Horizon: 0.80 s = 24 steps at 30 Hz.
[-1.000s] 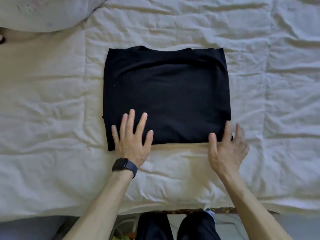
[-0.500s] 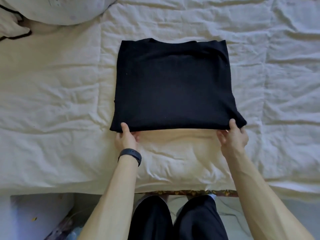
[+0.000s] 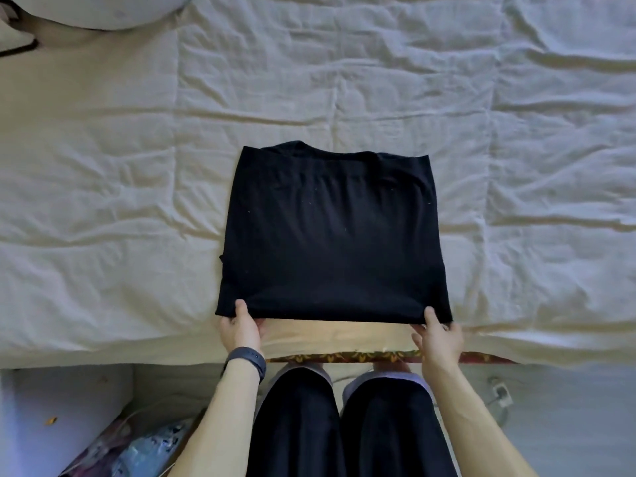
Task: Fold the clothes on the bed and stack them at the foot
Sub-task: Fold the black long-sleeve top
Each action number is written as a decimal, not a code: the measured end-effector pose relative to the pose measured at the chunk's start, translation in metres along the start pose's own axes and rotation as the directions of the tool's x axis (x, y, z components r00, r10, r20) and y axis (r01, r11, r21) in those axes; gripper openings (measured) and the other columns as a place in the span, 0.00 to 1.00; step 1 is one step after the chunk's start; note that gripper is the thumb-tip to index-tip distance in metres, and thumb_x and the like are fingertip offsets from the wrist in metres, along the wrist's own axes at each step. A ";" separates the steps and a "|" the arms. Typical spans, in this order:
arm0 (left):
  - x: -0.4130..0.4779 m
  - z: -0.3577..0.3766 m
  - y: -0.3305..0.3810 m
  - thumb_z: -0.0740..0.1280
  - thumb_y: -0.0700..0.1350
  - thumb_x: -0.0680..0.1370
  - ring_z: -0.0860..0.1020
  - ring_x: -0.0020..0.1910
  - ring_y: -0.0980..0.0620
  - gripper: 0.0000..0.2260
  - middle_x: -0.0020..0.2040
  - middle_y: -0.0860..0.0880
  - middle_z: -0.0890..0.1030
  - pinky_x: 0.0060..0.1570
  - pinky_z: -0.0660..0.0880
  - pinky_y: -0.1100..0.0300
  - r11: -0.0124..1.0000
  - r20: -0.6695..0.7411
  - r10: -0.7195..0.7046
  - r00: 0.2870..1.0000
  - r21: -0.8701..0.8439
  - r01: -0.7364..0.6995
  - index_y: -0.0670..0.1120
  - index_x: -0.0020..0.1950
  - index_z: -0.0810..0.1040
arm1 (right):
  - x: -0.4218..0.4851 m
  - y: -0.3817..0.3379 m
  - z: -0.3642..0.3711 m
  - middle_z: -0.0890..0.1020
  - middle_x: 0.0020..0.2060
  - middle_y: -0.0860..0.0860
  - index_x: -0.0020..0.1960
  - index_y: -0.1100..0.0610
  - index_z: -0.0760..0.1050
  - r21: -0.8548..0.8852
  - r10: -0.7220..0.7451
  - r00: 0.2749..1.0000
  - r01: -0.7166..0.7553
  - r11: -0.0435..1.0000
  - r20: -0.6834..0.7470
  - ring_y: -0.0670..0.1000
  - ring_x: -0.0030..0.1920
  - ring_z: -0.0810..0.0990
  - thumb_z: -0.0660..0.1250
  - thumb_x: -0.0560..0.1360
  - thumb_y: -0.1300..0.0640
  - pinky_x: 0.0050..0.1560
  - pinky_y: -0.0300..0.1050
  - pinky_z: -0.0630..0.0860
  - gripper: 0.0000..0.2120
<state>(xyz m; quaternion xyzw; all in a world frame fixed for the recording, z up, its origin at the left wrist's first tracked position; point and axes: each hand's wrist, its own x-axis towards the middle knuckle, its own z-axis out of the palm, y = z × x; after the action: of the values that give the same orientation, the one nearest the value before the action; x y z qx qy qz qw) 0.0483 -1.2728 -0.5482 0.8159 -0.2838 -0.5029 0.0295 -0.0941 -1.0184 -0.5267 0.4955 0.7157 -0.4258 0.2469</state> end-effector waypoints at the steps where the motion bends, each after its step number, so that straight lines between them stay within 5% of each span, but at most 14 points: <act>1: -0.001 0.004 0.004 0.67 0.51 0.81 0.77 0.62 0.40 0.20 0.65 0.42 0.75 0.60 0.77 0.46 0.994 -0.063 0.070 0.996 0.090 -0.064 0.43 0.69 0.69 | 0.002 -0.004 0.000 0.75 0.62 0.55 0.67 0.58 0.69 -0.128 -0.047 0.998 0.042 0.991 -0.039 0.57 0.58 0.77 0.69 0.80 0.52 0.57 0.53 0.76 0.20; 3: -0.007 0.015 0.017 0.70 0.49 0.78 0.71 0.67 0.38 0.27 0.71 0.41 0.69 0.65 0.71 0.39 0.879 -0.159 0.412 0.897 0.327 -0.346 0.44 0.74 0.65 | 0.005 -0.019 0.005 0.71 0.66 0.57 0.68 0.57 0.67 -0.352 -0.275 0.959 0.234 0.906 -0.071 0.59 0.65 0.72 0.70 0.78 0.51 0.60 0.51 0.68 0.23; 5: -0.017 0.032 0.033 0.70 0.49 0.76 0.67 0.71 0.36 0.30 0.75 0.39 0.66 0.68 0.66 0.37 0.458 0.029 0.820 0.572 0.567 -0.685 0.44 0.75 0.65 | 0.002 -0.040 0.018 0.66 0.73 0.55 0.72 0.55 0.65 -0.518 -0.534 0.841 0.493 0.699 0.079 0.57 0.73 0.63 0.67 0.78 0.48 0.69 0.54 0.64 0.25; 6: -0.021 0.047 0.040 0.69 0.50 0.76 0.65 0.74 0.38 0.30 0.76 0.40 0.64 0.71 0.62 0.38 0.215 0.218 0.880 0.422 0.609 -0.763 0.44 0.76 0.65 | 0.001 -0.050 0.030 0.64 0.75 0.54 0.74 0.54 0.65 -0.560 -0.622 0.757 0.610 0.561 0.201 0.56 0.75 0.60 0.65 0.79 0.47 0.73 0.56 0.61 0.26; 8: -0.026 0.083 0.056 0.65 0.54 0.78 0.56 0.80 0.43 0.31 0.81 0.44 0.58 0.75 0.51 0.40 -0.127 0.554 0.793 0.255 0.559 -0.819 0.48 0.80 0.62 | 0.000 -0.065 0.062 0.60 0.80 0.53 0.78 0.53 0.63 -0.570 -0.711 0.564 0.773 0.277 0.419 0.54 0.79 0.55 0.62 0.82 0.46 0.77 0.57 0.56 0.27; 11: -0.007 0.138 0.084 0.54 0.58 0.83 0.44 0.82 0.48 0.29 0.83 0.50 0.46 0.76 0.41 0.38 -0.484 0.820 0.550 0.158 0.468 -0.739 0.56 0.83 0.49 | 0.012 -0.087 0.116 0.50 0.83 0.51 0.83 0.48 0.53 -0.534 -0.672 0.341 0.840 -0.096 0.657 0.52 0.83 0.45 0.54 0.84 0.45 0.80 0.59 0.45 0.29; 13: 0.025 0.155 0.115 0.47 0.61 0.83 0.41 0.81 0.50 0.27 0.83 0.52 0.42 0.77 0.40 0.38 -0.538 0.821 0.529 0.214 0.519 -0.664 0.60 0.82 0.44 | 0.038 -0.104 0.138 0.45 0.83 0.49 0.84 0.46 0.47 -0.546 -0.624 0.294 0.797 -0.258 0.724 0.51 0.82 0.40 0.49 0.85 0.42 0.80 0.62 0.39 0.30; 15: 0.055 0.157 0.147 0.42 0.63 0.82 0.39 0.81 0.52 0.26 0.82 0.53 0.39 0.77 0.38 0.40 -0.481 0.765 0.577 0.286 0.601 -0.638 0.65 0.80 0.41 | 0.070 -0.127 0.145 0.40 0.83 0.47 0.83 0.44 0.41 -0.613 -0.616 0.356 0.742 -0.271 0.703 0.49 0.82 0.36 0.42 0.84 0.37 0.78 0.61 0.31 0.31; 20: 0.069 0.146 0.158 0.45 0.62 0.83 0.43 0.81 0.48 0.25 0.83 0.52 0.42 0.75 0.37 0.38 -0.514 0.756 0.629 0.183 0.580 -0.632 0.66 0.80 0.44 | 0.110 -0.156 0.120 0.35 0.82 0.47 0.82 0.42 0.34 -0.756 -0.617 0.555 0.647 -0.100 0.557 0.50 0.80 0.32 0.38 0.81 0.33 0.76 0.64 0.29 0.33; 24: 0.026 0.139 0.086 0.49 0.60 0.82 0.46 0.81 0.43 0.28 0.83 0.48 0.44 0.75 0.45 0.34 -0.531 0.802 0.590 0.097 0.476 -0.701 0.60 0.82 0.47 | 0.113 -0.160 0.077 0.35 0.82 0.49 0.82 0.43 0.35 -0.775 -0.592 0.620 0.632 -0.013 0.515 0.50 0.80 0.31 0.38 0.82 0.36 0.77 0.63 0.31 0.32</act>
<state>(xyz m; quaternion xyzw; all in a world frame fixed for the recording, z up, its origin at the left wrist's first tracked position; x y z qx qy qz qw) -0.0968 -1.3240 -0.6090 0.1945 -0.9678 -0.1031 -0.1219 -0.2902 -1.0509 -0.5958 -0.1105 0.9537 -0.0125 0.2795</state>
